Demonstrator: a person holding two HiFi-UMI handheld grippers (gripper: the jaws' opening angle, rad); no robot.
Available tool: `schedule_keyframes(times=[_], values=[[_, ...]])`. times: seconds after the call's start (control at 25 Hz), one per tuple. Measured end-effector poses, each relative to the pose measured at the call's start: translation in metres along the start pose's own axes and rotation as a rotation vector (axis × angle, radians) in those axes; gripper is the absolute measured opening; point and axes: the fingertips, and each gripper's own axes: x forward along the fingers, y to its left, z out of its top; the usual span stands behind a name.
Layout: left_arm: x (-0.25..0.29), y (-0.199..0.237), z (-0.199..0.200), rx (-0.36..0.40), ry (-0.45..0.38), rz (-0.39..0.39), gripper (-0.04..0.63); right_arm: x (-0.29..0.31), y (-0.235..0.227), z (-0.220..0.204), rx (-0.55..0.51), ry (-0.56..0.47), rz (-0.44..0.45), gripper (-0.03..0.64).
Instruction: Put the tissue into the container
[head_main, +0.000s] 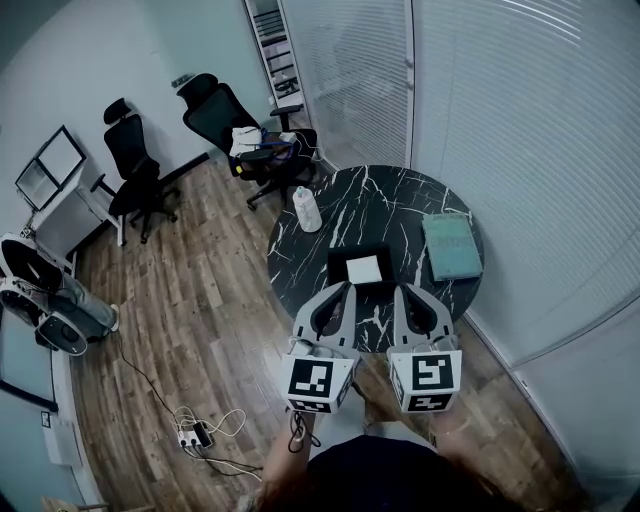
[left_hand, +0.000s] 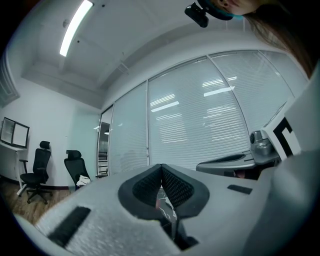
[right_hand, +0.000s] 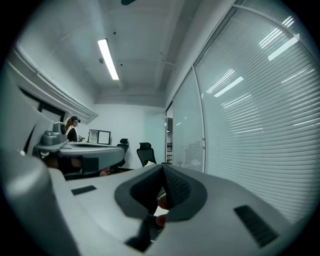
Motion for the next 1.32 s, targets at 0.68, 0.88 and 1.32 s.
schedule_keyframes(times=[0.68, 0.88, 1.32], values=[[-0.042, -0.025, 0.005, 0.014, -0.009, 0.023, 0.026, -0.052, 0.005, 0.012, -0.048, -0.058, -0.007, 0.023], [-0.051, -0.029, 0.006, 0.012, -0.016, 0.036, 0.027, -0.06, 0.01, 0.012, -0.049, -0.065, 0.01, 0.023], [-0.076, -0.036, 0.007, 0.003, -0.017, 0.044, 0.028, -0.083, 0.024, 0.013, -0.045, -0.079, 0.023, 0.023]])
